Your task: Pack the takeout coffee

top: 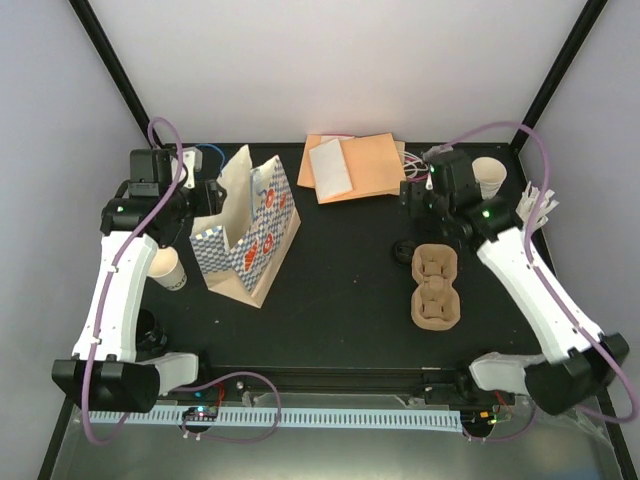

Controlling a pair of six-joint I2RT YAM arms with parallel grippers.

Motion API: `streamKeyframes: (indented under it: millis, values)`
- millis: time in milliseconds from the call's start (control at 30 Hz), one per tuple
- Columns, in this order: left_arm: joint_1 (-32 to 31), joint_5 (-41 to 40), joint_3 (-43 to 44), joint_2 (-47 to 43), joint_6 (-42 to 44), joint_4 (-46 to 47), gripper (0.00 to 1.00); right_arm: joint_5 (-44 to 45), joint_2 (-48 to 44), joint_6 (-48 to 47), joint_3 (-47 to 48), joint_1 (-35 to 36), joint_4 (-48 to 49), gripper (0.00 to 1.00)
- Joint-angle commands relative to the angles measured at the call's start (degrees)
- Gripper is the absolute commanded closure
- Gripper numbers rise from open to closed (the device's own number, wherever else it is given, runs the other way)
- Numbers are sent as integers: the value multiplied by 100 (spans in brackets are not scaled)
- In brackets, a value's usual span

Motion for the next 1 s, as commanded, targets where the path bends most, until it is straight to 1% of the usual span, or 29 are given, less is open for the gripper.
streamKeyframes:
  millis: [0, 33, 67, 133, 233, 300, 367, 467, 567, 633, 700, 800, 967]
  values:
    - [34, -237, 61, -325, -212, 88, 16, -153, 733, 587, 801, -368, -987, 12]
    - [34, -396, 37, -457, -213, 105, 7, 27, 880, 682, 968, -392, -1143, 12]
    - [34, -504, -13, -617, -216, 171, 2, 167, 1015, 739, 1099, -428, -1247, 12]
    - [34, -612, -204, -1034, -190, 450, 1, 225, 1198, 853, 1283, -585, -1321, 12]
    - [34, -662, -352, -1652, -191, 722, 1, -106, 1325, 990, 1355, -1027, -1179, 12]
    - [29, -603, -390, -1983, -162, 789, 1, -302, 1424, 1086, 1354, -1405, -1080, 12]
    - [29, -454, -437, -2252, -183, 773, 1, -218, 1668, 1199, 1463, -1656, -1110, 13]
    - [26, 261, -787, -2654, -445, 958, 1, 196, 2099, 1268, 1837, -1823, -1223, 19]
    - [25, 1276, -1526, -3169, -660, 1561, 1, 808, 2527, 1327, 2235, -1846, -1324, 30]
    - [12, 1867, -1852, -3414, -856, 1929, 1, 1102, 2806, 1275, 2529, -1870, -1419, 33]
    - [-79, 2261, -2042, -3516, -1093, 2183, 1, 1202, 3112, 1184, 2835, -1975, -1543, 38]
    - [-328, 2628, -2186, -3469, -1168, 2335, 1, 921, 3508, 1021, 3220, -2179, -1686, 41]
    - [-718, 2634, -2166, -3344, -795, 2157, 1, 718, 3955, 617, 3473, -2360, -1689, 40]
